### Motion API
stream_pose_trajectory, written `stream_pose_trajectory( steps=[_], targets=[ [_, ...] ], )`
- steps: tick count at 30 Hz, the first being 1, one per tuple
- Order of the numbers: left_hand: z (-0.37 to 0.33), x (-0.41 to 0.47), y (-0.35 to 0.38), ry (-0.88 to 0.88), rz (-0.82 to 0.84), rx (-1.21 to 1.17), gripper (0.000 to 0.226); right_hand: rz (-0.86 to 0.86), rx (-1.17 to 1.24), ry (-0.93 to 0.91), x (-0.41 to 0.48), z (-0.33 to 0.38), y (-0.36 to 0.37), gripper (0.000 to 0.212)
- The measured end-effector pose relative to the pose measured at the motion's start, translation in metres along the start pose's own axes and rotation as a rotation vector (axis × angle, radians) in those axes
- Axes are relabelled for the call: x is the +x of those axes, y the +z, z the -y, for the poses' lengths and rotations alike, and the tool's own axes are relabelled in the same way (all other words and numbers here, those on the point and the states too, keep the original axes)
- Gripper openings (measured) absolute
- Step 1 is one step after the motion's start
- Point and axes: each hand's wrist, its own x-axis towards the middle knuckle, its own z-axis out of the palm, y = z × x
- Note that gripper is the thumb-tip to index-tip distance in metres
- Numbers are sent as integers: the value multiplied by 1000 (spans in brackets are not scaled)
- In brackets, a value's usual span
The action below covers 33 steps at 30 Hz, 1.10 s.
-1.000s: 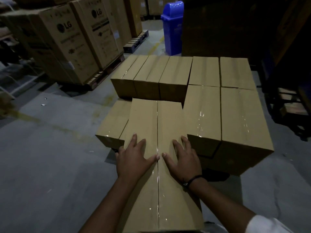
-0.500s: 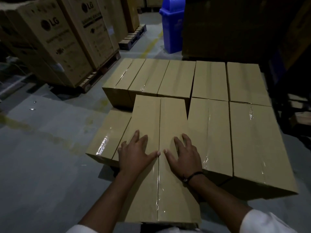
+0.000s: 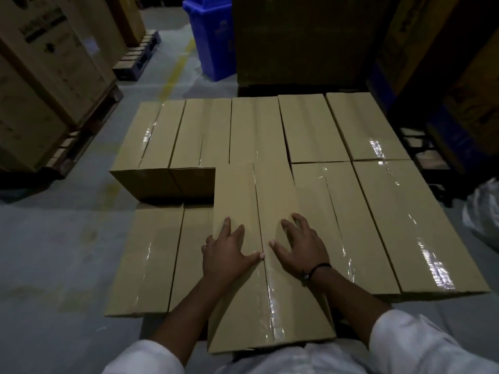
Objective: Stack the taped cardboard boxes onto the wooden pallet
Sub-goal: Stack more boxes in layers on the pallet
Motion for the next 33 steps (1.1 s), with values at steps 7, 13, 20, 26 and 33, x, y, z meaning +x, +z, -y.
stream_pose_trajectory(
  steps=[7, 13, 20, 26, 33],
  targets=[
    [21, 43, 21, 86, 101, -58, 104, 42, -21, 61, 25, -4, 19, 78],
    [24, 70, 42, 110, 167, -83, 108, 124, -32, 80, 45, -23, 29, 81],
    [21, 96, 55, 97, 198, -95, 107, 169, -64, 56, 82, -38, 37, 82],
    [19, 122, 60, 106, 211, -70, 105, 175, -66, 45, 105, -46, 41, 82],
    [19, 133, 82, 72, 194, -91, 110, 239, -142, 61, 114, -52, 53, 82]
  ],
)
